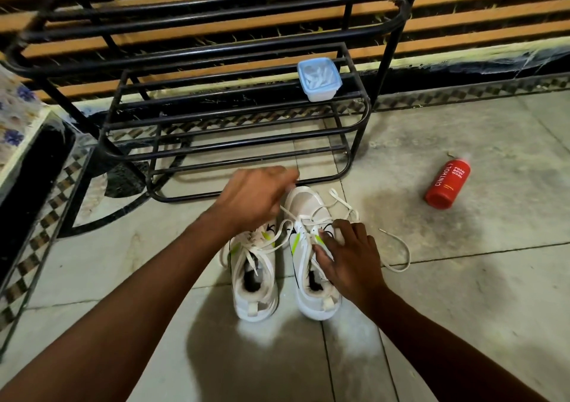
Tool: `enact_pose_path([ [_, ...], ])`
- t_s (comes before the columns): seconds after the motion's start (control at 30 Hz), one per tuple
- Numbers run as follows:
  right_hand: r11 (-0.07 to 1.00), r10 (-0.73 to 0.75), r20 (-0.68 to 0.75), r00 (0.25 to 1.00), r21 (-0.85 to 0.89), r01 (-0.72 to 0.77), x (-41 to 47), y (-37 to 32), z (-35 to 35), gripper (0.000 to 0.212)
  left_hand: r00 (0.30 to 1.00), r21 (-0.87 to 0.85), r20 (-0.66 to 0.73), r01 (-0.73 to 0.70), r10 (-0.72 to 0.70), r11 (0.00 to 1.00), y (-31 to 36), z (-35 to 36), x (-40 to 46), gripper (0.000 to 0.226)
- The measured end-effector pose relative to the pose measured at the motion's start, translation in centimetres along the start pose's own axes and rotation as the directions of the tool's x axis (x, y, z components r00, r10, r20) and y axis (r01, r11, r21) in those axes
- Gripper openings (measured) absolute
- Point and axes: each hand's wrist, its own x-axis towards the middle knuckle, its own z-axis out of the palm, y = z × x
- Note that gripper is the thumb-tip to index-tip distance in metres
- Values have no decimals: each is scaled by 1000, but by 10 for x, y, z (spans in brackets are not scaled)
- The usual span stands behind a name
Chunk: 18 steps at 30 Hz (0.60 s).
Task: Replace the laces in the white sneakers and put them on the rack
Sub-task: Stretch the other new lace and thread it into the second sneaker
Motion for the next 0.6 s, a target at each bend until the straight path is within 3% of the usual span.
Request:
enact_pose_path([
  [0.03, 1000, 2, -1, 1000, -2, -2, 0, 0, 0, 36, 995, 203, 90, -66, 48, 977, -4, 3, -6, 8],
  [0.13, 1000, 8, 7, 1000, -4, -8, -1, -1, -2, 36, 971, 359, 238, -73, -16, 930, -10, 20, -21, 16],
  [0.2, 1000, 8, 9, 1000, 0, -8, -1, -1, -3, 36, 985, 411, 162, -14, -58, 911, -11, 28, -25, 14],
  [0.27, 1000, 11, 12, 1000, 7, -11, -1, -2, -3, 36, 991, 363, -32, 130, -127, 923, -13, 31, -25, 11],
  [0.33, 1000, 16, 19, 1000, 10, -16, -1, -2, -3, 35, 946, 3, -198, 262, -256, 965, -4, 19, -17, 11],
  [0.37, 1000, 17, 22, 1000, 9, -18, 0, -2, -3, 35, 900, -292, -237, 294, -367, 910, 1, 10, -10, 18],
  [0.4, 1000, 19, 25, 1000, 7, -19, 0, -2, -2, 36, 835, -625, -208, 287, -509, 726, 7, 0, -3, 21],
  [0.43, 1000, 21, 25, 999, 8, -22, 0, -2, -2, 36, 777, -851, -114, 245, -619, 464, 12, -8, 4, 23],
  [0.47, 1000, 25, 22, 999, 11, -25, 0, -2, -2, 36, 744, -943, -17, 210, -669, 258, 14, -11, 9, 23],
  [0.5, 1000, 28, 17, 999, 14, -28, 0, -2, -1, 36, 750, -949, 28, 228, -661, 218, 17, -14, 11, 22],
  [0.53, 999, 30, 10, 999, 11, -30, -1, -2, -1, 36, 794, -885, -8, 278, -608, 374, 14, -12, 11, 21],
  [0.57, 1000, 30, 6, 1000, 8, -30, -1, -2, 0, 37, 880, -692, -70, 297, -471, 658, 8, -5, 9, 16],
  [0.6, 1000, 28, 3, 1000, 5, -28, -1, -2, 0, 37, 954, -386, -19, 269, -299, 882, 2, 4, 4, 6],
])
